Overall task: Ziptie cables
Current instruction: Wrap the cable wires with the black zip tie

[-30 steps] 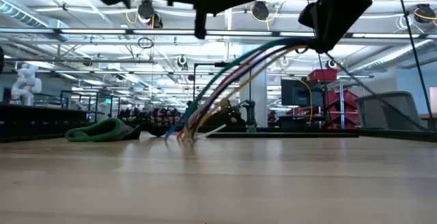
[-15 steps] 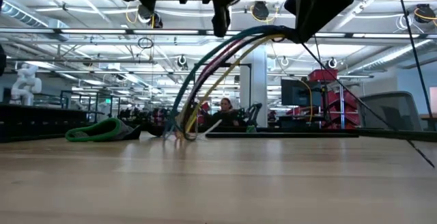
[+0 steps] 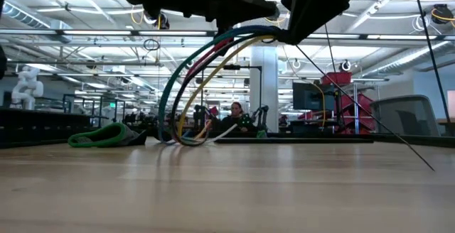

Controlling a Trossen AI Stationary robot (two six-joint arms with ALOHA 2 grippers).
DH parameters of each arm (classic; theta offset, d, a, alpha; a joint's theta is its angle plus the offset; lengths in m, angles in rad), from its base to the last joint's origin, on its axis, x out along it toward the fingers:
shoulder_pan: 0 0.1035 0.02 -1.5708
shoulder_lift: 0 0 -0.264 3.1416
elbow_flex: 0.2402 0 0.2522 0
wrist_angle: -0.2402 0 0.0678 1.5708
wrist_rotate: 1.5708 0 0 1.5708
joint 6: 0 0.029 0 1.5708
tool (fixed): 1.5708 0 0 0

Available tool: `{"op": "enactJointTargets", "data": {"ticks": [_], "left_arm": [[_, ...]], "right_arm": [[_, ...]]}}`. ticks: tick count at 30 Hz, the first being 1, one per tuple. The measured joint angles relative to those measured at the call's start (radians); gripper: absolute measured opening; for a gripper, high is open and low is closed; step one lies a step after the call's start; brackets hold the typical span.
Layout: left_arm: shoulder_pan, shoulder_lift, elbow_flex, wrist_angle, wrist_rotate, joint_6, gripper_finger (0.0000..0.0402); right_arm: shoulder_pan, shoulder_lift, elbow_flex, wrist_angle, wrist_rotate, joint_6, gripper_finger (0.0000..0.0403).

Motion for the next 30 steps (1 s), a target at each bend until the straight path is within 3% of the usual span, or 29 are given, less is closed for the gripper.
{"op": "enactJointTargets", "data": {"ticks": [8,20,30], "left_arm": [[-0.003,0.0,0.0,-0.097,0.036,0.001,0.0005],[-0.005,-0.003,0.0,-0.101,0.051,0.001,0.0005],[-0.005,-0.002,0.0,-0.18,0.093,0.002,0.0005]], "right_arm": [[-0.005,0.006,0.022,-0.022,0.062,-0.035,0.0011],[-0.026,0.005,0.092,-0.05,0.076,-0.084,0.0006],[-0.041,0.004,0.096,-0.089,0.181,-0.078,0.0006]]}}
